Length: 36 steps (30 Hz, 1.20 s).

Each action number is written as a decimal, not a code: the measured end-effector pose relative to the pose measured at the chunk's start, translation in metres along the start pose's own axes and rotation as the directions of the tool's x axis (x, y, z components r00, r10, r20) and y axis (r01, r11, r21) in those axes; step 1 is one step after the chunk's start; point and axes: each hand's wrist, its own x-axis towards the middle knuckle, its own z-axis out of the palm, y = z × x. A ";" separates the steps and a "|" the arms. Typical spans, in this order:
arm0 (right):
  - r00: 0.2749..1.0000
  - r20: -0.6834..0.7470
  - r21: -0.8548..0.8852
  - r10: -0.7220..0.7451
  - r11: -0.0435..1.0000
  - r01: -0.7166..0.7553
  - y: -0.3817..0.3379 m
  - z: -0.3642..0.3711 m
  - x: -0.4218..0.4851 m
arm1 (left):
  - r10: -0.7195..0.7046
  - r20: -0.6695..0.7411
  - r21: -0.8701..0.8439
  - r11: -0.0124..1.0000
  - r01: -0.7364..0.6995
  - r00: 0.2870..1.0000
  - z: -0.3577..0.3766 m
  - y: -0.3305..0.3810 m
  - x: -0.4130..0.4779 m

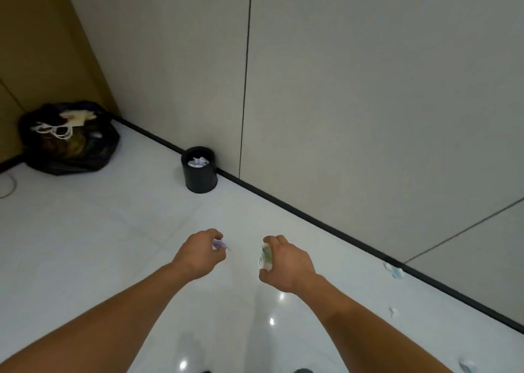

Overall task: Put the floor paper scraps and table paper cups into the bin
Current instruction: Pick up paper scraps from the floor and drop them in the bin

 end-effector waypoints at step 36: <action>0.983 0.113 -0.097 -0.148 0.983 0.159 -0.238 -0.097 0.550 | -0.073 -0.071 -0.001 0.997 0.073 0.995 -0.338 -0.145 0.437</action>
